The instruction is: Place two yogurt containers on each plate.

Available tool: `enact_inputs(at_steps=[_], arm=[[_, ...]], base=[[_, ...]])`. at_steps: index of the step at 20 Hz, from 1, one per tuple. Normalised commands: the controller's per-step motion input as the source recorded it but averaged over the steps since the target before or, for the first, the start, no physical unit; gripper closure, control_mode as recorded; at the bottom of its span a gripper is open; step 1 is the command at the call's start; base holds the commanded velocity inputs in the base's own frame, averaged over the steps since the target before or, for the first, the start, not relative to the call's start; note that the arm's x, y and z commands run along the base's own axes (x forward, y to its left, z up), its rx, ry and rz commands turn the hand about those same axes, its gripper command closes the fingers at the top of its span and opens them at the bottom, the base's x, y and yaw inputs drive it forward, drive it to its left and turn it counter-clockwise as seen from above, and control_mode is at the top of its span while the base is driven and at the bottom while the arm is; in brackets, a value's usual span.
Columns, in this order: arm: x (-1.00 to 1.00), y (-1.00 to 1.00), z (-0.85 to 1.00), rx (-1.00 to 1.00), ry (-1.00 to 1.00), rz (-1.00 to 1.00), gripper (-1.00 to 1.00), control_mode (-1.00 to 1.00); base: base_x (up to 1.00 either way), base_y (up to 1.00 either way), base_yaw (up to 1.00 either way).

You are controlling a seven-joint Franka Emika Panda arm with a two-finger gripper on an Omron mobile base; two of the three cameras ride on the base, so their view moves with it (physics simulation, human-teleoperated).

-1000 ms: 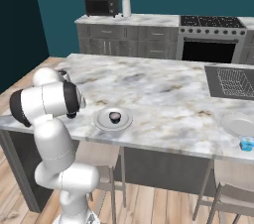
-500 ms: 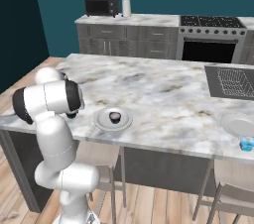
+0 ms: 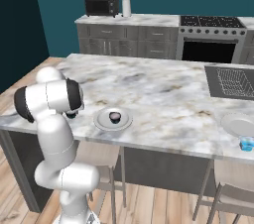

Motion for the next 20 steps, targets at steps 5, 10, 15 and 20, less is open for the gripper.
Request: enact_inputs(at_steps=[5,10,15,20], arm=[[0.24,0.00,0.00,0.00,0.00,-0.02,-1.00,-1.00],[0.01,0.00,-0.03,0.00,0.00,0.00,-1.00,-1.00],[0.00,0.00,-0.24,-0.03,0.00,0.00,-1.00,-1.00],[0.00,0.00,-0.21,-0.04,0.00,0.00,-1.00,-1.00]], base=[[0.00,0.00,0.00],[0.00,0.00,0.00],[0.00,0.00,0.00],[0.00,0.00,0.00]])
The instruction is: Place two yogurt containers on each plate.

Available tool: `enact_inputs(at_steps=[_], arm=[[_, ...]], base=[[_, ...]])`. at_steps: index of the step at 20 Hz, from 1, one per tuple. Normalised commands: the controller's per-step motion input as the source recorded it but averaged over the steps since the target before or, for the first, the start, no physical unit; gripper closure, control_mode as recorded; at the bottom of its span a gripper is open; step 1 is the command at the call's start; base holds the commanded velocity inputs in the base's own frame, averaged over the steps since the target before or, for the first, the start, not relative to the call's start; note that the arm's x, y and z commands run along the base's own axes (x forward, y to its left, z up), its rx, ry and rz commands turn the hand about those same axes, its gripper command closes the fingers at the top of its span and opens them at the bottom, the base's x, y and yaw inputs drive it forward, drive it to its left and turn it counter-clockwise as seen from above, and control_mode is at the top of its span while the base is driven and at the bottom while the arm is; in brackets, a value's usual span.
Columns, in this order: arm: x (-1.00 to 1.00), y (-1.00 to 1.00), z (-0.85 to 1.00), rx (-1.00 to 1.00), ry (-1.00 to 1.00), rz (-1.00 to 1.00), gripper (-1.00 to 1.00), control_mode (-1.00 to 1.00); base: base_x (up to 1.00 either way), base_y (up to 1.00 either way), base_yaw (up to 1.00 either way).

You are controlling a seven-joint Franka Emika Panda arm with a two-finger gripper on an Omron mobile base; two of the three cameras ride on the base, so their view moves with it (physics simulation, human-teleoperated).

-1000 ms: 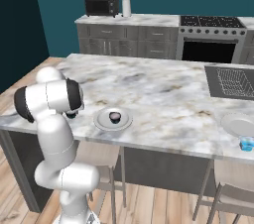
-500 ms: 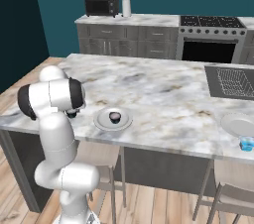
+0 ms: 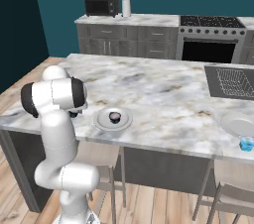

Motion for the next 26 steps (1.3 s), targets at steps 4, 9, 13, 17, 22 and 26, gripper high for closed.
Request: enact_inputs(at_steps=[4,9,13,17,22,26], arm=[[0.04,0.01,0.00,-0.03,0.03,0.00,1.00,-1.00],[-0.02,0.00,0.00,0.00,0.01,0.00,1.00,-1.00],[-0.38,-0.11,0.36,0.00,-0.10,-0.03,1.00,-1.00],[-0.67,-0.74,0.48,-0.05,-0.27,0.00,1.00,-1.00],[-0.09,-0.98,0.09,-0.04,-0.03,-0.06,1.00,-1.00],[0.07,-0.97,0.05,-0.01,0.05,-0.09,1.00,-1.00]], base=[[0.00,0.00,0.00],[0.00,0.00,0.00],[0.00,0.00,0.00],[0.00,0.00,0.00],[0.00,0.00,0.00],[0.00,0.00,0.00]])
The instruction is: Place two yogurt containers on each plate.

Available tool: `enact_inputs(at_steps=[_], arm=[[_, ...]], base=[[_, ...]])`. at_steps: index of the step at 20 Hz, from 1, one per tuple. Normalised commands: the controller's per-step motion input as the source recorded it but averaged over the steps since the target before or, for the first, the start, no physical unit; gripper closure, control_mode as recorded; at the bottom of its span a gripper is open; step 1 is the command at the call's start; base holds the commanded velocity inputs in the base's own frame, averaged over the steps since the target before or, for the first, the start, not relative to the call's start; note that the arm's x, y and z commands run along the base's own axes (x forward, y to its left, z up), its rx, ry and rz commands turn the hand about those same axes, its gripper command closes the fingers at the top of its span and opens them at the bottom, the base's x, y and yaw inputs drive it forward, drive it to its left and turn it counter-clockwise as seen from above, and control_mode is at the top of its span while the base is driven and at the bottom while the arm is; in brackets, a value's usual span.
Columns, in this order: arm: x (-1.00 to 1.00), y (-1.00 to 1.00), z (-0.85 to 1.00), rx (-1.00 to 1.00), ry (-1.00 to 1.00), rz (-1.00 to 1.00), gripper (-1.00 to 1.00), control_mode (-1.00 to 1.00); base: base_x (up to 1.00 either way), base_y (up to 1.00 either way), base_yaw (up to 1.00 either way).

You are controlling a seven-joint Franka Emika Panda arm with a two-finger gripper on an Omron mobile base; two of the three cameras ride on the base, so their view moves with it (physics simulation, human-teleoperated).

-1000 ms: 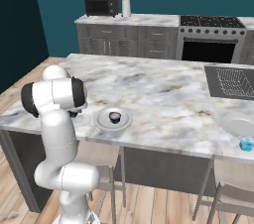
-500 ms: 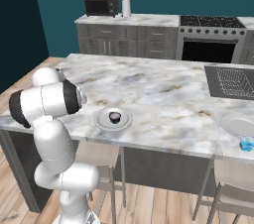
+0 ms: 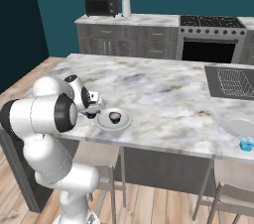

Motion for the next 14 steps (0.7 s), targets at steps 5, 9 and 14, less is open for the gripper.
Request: enact_inputs(at_steps=[5,9,14], arm=[[0.07,-0.15,-0.10,-0.05,0.03,0.00,1.00,-1.00],[0.31,-0.17,-0.11,-0.13,0.00,0.00,1.00,-1.00],[0.37,-0.05,-0.05,-0.08,0.01,0.00,1.00,-1.00]], base=[[0.00,0.00,0.00],[0.00,0.00,0.00],[0.00,0.00,0.00]])
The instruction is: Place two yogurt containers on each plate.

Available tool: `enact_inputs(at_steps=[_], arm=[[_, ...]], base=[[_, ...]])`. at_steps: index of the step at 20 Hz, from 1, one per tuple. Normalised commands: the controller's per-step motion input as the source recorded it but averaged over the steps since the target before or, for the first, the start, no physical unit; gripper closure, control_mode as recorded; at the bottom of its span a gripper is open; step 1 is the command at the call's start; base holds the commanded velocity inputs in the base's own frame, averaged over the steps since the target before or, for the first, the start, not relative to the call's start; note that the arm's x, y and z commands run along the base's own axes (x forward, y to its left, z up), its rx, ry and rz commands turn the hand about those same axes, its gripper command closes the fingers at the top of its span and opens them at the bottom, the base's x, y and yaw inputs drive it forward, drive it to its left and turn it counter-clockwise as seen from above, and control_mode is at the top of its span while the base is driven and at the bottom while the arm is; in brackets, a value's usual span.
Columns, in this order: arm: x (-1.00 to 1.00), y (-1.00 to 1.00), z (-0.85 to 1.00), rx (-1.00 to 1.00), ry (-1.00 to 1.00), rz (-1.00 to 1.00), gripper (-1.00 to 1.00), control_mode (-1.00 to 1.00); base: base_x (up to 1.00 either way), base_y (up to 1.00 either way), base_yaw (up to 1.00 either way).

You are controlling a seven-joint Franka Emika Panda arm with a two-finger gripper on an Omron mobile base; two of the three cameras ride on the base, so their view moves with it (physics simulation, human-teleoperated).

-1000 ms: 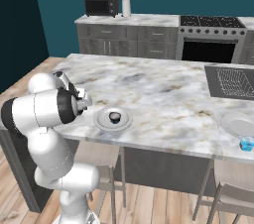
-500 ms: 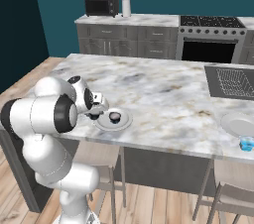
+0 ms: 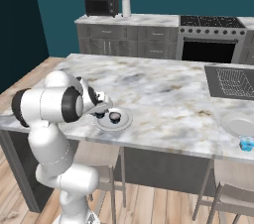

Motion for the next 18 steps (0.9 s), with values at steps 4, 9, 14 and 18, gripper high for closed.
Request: enact_inputs(at_steps=[4,9,14,18], arm=[[0.01,0.00,0.01,0.00,0.00,0.00,-1.00,-1.00],[0.03,-0.05,0.09,0.01,0.00,0.00,-1.00,-1.00],[0.00,-0.06,0.47,0.05,0.00,0.00,-1.00,-1.00],[-0.23,-0.10,0.88,0.09,-0.02,0.00,-1.00,-1.00]], base=[[0.00,0.00,0.00],[0.00,0.00,0.00],[0.00,0.00,0.00],[0.00,0.00,0.00]])
